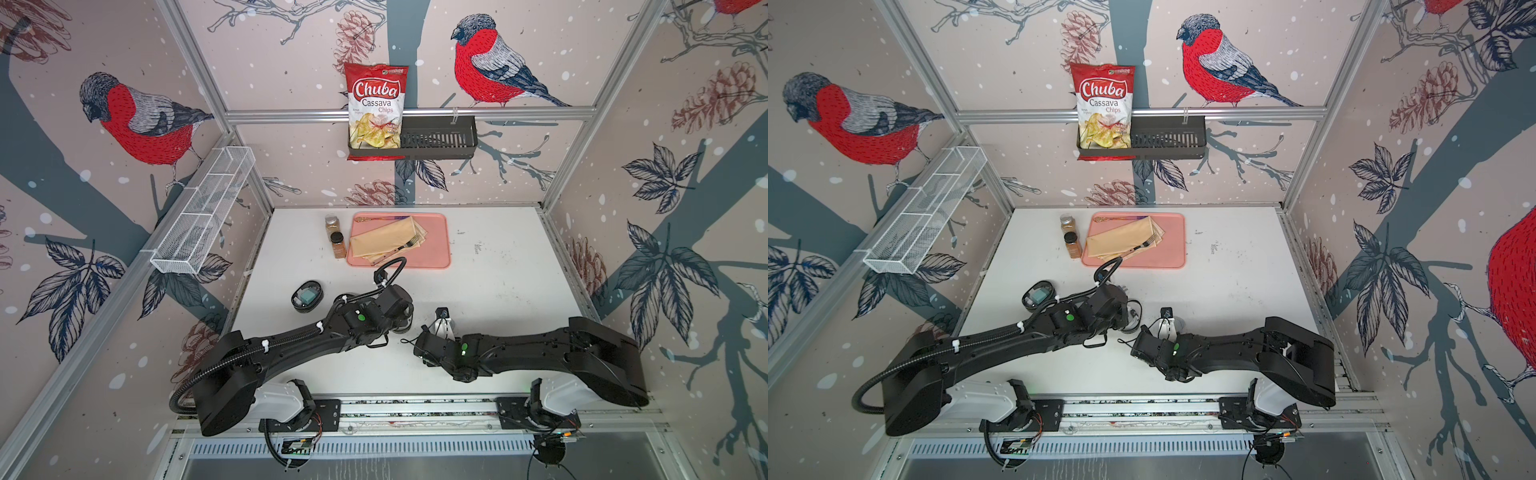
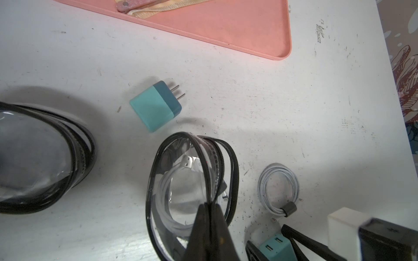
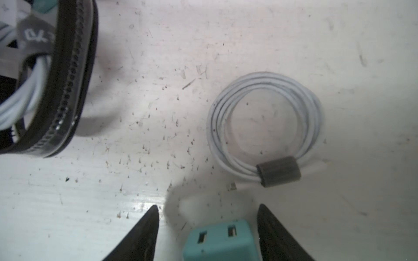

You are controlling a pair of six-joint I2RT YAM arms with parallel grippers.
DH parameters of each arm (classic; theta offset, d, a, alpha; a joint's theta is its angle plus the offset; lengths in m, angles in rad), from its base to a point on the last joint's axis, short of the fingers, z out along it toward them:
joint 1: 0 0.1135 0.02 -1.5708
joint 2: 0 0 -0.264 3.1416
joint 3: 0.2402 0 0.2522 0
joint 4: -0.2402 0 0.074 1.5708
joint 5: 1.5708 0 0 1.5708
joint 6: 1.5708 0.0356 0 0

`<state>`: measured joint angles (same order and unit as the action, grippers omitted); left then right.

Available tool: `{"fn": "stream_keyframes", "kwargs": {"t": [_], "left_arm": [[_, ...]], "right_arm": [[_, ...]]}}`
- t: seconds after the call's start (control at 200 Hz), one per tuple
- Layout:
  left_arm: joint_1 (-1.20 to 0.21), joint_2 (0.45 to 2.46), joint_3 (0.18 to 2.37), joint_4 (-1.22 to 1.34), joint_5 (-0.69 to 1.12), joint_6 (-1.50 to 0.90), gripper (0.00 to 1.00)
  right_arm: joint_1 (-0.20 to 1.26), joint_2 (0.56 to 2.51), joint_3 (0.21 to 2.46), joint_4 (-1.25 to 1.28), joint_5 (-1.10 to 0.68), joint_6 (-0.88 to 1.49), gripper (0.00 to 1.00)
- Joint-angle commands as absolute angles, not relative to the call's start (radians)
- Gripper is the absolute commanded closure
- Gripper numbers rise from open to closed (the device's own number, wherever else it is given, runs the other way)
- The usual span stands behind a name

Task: Pack away charging kits
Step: Pick up the plug from the center of the board.

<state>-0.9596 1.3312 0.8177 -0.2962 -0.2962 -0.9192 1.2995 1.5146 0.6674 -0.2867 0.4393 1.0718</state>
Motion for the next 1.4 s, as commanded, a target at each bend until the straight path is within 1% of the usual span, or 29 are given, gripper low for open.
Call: {"fn": "stream_keyframes", "kwargs": {"t": [0.0,0.145,0.29,0.445,0.52,0.565,0.705,0.835,1.061,1.266,1.396], "left_arm": [[-0.958,1.33,0.816,-0.277,-0.297,-0.92,1.0],[-0.959,1.338,0.818,-0.279,-0.296,-0.923,1.0],[-0.958,1.341,0.819,-0.276,-0.292,-0.927,1.0],[-0.959,1.341,0.816,-0.272,-0.283,-0.927,1.0],[-0.959,1.342,0.815,-0.267,-0.277,-0.925,1.0],[-0.959,1.342,0.815,-0.265,-0.273,-0.925,1.0],[-0.959,1.345,0.814,-0.255,-0.266,-0.918,1.0],[-0.958,1.35,0.809,-0.225,-0.232,-0.901,1.0],[-0.959,1.358,0.798,-0.185,-0.198,-0.887,1.0],[-0.959,1.352,0.785,-0.133,-0.163,-0.875,1.0],[-0.959,1.348,0.776,-0.103,-0.145,-0.874,1.0]], "right_arm": [[1.319,1.503,0.661,-0.325,0.43,1.071,0.32],[1.341,1.492,0.654,-0.324,0.432,1.086,0.38],[1.341,1.498,0.646,-0.328,0.438,1.11,0.46],[1.341,1.478,0.63,-0.322,0.447,1.126,0.6],[1.338,1.455,0.617,-0.311,0.453,1.131,0.69],[1.335,1.439,0.608,-0.302,0.454,1.128,0.71],[1.311,1.382,0.584,-0.254,0.453,1.106,0.76],[1.275,1.312,0.555,-0.141,0.43,1.031,0.82],[1.231,1.195,0.546,-0.01,0.424,0.946,0.86],[1.151,1.178,0.509,0.114,0.338,0.914,0.88],[1.135,1.205,0.522,0.152,0.318,0.892,0.88]]}}
